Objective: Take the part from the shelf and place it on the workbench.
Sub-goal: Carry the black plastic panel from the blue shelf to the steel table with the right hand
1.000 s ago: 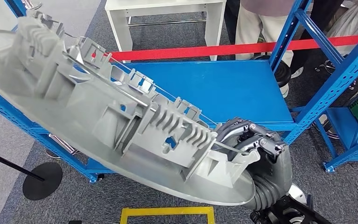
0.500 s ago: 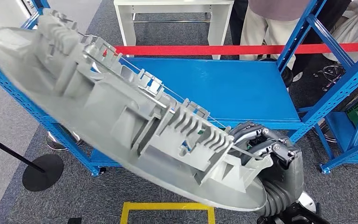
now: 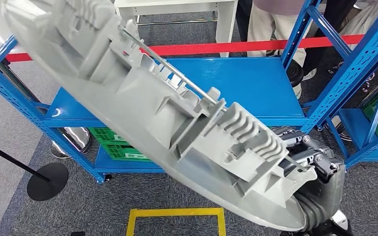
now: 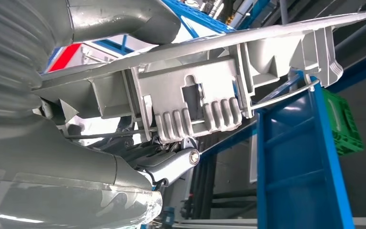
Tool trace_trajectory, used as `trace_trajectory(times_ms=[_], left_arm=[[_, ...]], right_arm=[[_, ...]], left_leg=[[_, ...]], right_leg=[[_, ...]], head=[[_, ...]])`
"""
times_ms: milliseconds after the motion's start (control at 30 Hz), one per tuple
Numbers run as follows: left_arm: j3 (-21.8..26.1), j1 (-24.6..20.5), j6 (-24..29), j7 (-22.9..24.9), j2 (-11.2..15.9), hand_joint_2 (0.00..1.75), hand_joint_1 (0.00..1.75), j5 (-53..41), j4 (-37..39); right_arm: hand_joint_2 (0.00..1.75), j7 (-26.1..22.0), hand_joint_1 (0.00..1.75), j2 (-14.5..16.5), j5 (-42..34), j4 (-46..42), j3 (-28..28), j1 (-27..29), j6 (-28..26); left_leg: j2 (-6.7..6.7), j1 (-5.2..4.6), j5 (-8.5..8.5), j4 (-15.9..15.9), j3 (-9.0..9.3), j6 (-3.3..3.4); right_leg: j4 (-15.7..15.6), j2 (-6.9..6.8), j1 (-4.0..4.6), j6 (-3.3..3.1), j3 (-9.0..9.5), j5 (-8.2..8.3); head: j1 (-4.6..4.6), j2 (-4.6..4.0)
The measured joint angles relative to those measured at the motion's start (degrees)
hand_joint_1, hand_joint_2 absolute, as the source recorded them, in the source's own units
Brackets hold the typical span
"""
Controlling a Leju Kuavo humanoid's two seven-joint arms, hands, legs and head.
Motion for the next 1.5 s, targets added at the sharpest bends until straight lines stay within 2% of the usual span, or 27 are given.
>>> trace_trajectory(times_ms=[33,67,133,200,300,333,400,467,500,533,567,633,700,767,833,900,967,1000,1033,1067,1133,1200,1233,1300,1367,1433,1500], left_arm=[[0.1,0.0,0.0,0.0,0.0,1.75,0.00,0.0,0.0],[0.2,0.0,0.0,0.0,0.0,1.75,0.00,0.0,0.0],[0.3,0.0,0.0,0.0,0.0,1.75,0.00,0.0,0.0],[0.4,-0.1,0.1,-0.1,0.0,1.75,0.00,0.1,0.0],[0.3,-0.1,0.3,0.0,0.0,1.75,0.00,-0.7,0.0],[0.3,-0.1,0.4,0.0,0.0,1.75,0.00,-1.2,0.0],[0.2,-0.2,0.4,0.0,0.0,1.75,0.00,-1.9,0.0],[0.2,-0.2,0.3,0.1,0.0,1.75,0.00,-2.3,0.0],[0.1,-0.2,0.3,0.2,0.0,1.75,0.00,-2.4,0.0],[0.0,-0.2,0.3,0.4,0.0,1.75,0.00,-2.5,0.0],[0.0,-0.2,0.3,0.6,0.0,1.75,0.00,-2.5,0.0],[-0.1,-0.2,0.3,0.9,0.0,1.75,0.00,-2.5,0.0],[-0.1,-0.2,0.3,1.2,-0.1,1.75,0.00,-2.5,0.0],[-0.2,-0.2,0.3,1.4,-0.1,1.75,0.00,-2.5,0.0],[-0.3,-0.2,0.3,1.6,-0.1,1.75,0.00,-2.5,0.0],[-0.3,-0.1,0.2,1.7,-0.1,1.75,0.00,-2.5,0.0],[-0.3,-0.1,0.1,1.7,0.0,1.75,0.00,-2.5,0.0],[-0.3,-0.1,0.0,1.7,0.1,1.75,0.00,-2.5,0.0],[-0.3,-0.1,0.0,1.7,0.1,1.75,0.00,-2.5,0.0],[-0.3,-0.1,-0.1,1.7,0.1,1.75,0.00,-2.5,0.0],[-0.4,-0.1,-0.2,1.7,0.1,1.75,0.00,-2.5,0.0],[-0.4,-0.2,-0.2,1.6,0.1,1.75,0.00,-2.5,0.0],[-0.4,-0.2,-0.2,1.5,0.1,1.75,0.00,-2.5,0.0],[-0.4,-0.2,-0.2,1.4,0.1,1.75,0.00,-2.5,0.0],[-0.4,-0.2,-0.3,1.4,0.1,1.75,0.00,-2.5,-0.1],[-0.4,-0.2,-0.3,1.5,0.2,1.75,0.00,-2.7,-0.1],[-0.4,-0.2,-0.3,1.7,0.3,1.75,0.00,-2.9,-0.1]], right_arm=[[1.75,0.0,1.75,0.0,0.0,-0.1,-0.1,0.2,-0.1],[1.75,0.0,1.75,0.0,0.1,-0.2,-0.2,0.5,-0.2],[1.75,0.0,1.75,0.0,0.2,-0.7,-0.5,0.8,-0.4],[1.75,0.0,1.75,0.1,0.3,-1.1,-0.8,1.0,-0.5],[1.75,0.0,1.75,0.3,0.3,-1.3,-1.0,1.1,-0.2],[1.75,0.0,1.75,0.3,0.2,-1.4,-1.1,1.1,0.0],[1.75,0.0,1.75,0.3,0.2,-1.4,-1.2,1.1,0.3],[1.75,0.0,1.75,0.3,0.2,-1.4,-1.4,1.1,0.3],[1.75,0.0,1.75,0.3,0.2,-1.4,-1.5,1.0,0.3],[1.75,0.0,1.75,0.2,0.2,-1.4,-1.7,1.0,0.4],[1.75,0.0,1.75,0.2,0.2,-1.4,-1.9,1.0,0.4],[1.75,0.1,1.75,0.2,0.2,-1.4,-2.1,0.6,0.6],[1.75,0.1,1.75,0.2,0.2,-1.4,-2.3,0.3,0.6],[1.75,0.1,1.75,0.2,0.2,-1.5,-2.4,0.2,0.6],[1.75,0.1,1.75,0.2,0.2,-1.7,-2.5,0.2,0.5],[1.75,0.1,1.75,0.3,0.2,-1.8,-2.5,0.2,0.3],[1.75,0.0,1.75,0.3,0.2,-1.9,-2.6,0.4,0.1],[1.75,0.0,1.75,0.3,0.2,-1.9,-2.6,0.6,-0.1],[1.75,0.0,1.75,0.3,0.2,-1.9,-2.7,0.8,-0.2],[1.75,0.0,1.75,0.3,0.2,-1.9,-2.8,0.9,-0.3],[1.75,0.0,1.75,0.3,0.3,-2.0,-2.9,1.1,-0.4],[1.75,0.0,1.75,0.3,0.3,-2.4,-3.0,1.3,-0.5],[1.75,0.0,1.75,0.3,0.3,-2.5,-3.0,1.4,-0.5],[1.75,0.0,1.75,0.2,0.4,-2.8,-3.1,1.7,-0.7],[1.75,0.0,1.75,0.2,0.5,-3.1,-3.2,2.2,-0.8],[1.75,0.0,1.75,0.0,0.5,-3.3,-3.3,2.6,-1.0],[1.75,0.0,1.75,-0.1,0.6,-3.4,-3.3,3.0,-1.1]], left_leg=[[0.00,0.00,0.51,-0.3,0.67,0.00],[0.01,0.00,1.91,-2.9,2.56,0.06],[-0.05,-0.08,4.83,-11.6,8.11,0.30],[-0.25,-0.29,6.01,-16.6,11.01,0.83],[-0.31,-0.40,6.44,-17.2,10.49,1.97],[-0.20,-0.33,6.77,-17.2,10.19,2.49],[0.05,-0.19,7.55,-17.3,9.41,3.35],[0.14,-0.31,8.28,-17.2,8.38,3.64],[0.16,-0.37,8.62,-17.1,7.89,3.66],[0.17,-0.42,8.91,-17.1,7.49,3.64],[0.17,-0.45,9.12,-17.0,7.19,3.59],[0.14,-0.53,9.41,-16.7,6.78,3.35],[0.14,-0.62,9.76,-16.5,6.49,2.81],[0.15,-0.64,10.27,-16.4,6.27,2.07],[0.06,-0.60,9.89,-16.0,5.80,1.40],[-0.07,-0.47,6.49,-12.1,4.09,0.81],[-0.11,-0.30,1.77,-4.5,1.34,0.32],[-0.11,-0.23,0.42,-1.4,0.43,0.17],[-0.11,-0.17,0.29,-0.1,0.45,0.09],[-0.10,-0.11,1.16,-1.1,1.58,0.08],[-0.10,0.00,4.09,-8.4,6.55,0.12],[-0.31,-0.11,5.56,-15.2,10.68,0.41],[-0.44,-0.22,5.62,-16.5,11.36,0.68],[-0.53,-0.31,5.95,-16.8,10.84,1.60],[-0.32,-0.21,6.67,-17.0,10.19,2.79],[-0.06,-0.19,7.55,-17.1,9.29,3.65],[0.09,-0.33,8.43,-17.0,8.09,3.90]], right_leg=[[0.0,0.00,0.00,0.10,-0.36,0.29],[0.1,0.01,-0.01,0.24,-0.67,0.52],[0.2,0.02,0.05,0.67,-1.10,0.92],[0.3,0.02,0.19,1.27,-1.36,1.31],[0.5,0.02,0.16,2.37,-1.73,1.73],[1.2,0.02,0.10,2.69,-2.17,1.01],[6.2,0.02,0.01,3.18,-4.25,-2.86],[14.3,0.02,0.00,3.54,-7.10,-7.42],[17.0,0.02,0.00,3.58,-7.70,-8.47],[17.4,0.01,0.01,3.51,-7.15,-8.37],[15.2,0.01,0.01,3.32,-5.30,-7.25],[6.3,0.01,0.06,2.73,0.60,-4.47],[0.2,0.01,0.27,2.24,4.10,-3.09],[-0.5,0.04,0.48,1.80,3.99,-2.74],[-0.8,-0.04,0.19,0.98,3.46,-2.14],[-1.0,-0.17,-0.12,0.21,2.69,-1.27],[-1.0,-0.20,-0.10,-0.02,1.61,-0.49],[-0.9,-0.21,-0.09,0.01,1.07,-0.11],[-0.8,-0.20,-0.09,0.09,0.56,0.23],[-0.7,-0.20,-0.11,0.22,0.08,0.51],[-0.2,-0.18,-0.16,0.57,-0.73,0.92],[0.3,-0.17,-0.01,1.13,-1.37,1.25],[0.4,-0.17,0.06,1.50,-1.60,1.48],[0.5,-0.14,0.01,2.33,-1.90,2.00],[1.8,-0.11,-0.12,2.92,-2.71,0.62],[7.6,-0.09,-0.16,3.32,-4.90,-3.97],[15.2,-0.09,-0.16,3.56,-7.19,-8.10]], head=[[-0.14,0.00],[-0.26,0.00],[-0.59,0.00],[-0.68,0.00],[-0.54,0.00],[-0.38,0.00],[0.21,0.00],[0.85,0.00],[1.00,0.00],[1.13,0.00],[1.22,0.00],[1.49,0.00],[1.56,0.00],[1.52,0.00],[1.53,0.00],[0.97,0.00],[0.32,0.00],[0.17,0.00],[0.04,0.00],[-0.09,0.00],[-0.36,0.00],[-0.57,0.01],[-0.60,0.01],[-0.40,0.01],[-0.12,0.00],[0.51,0.00],[1.11,0.00]])
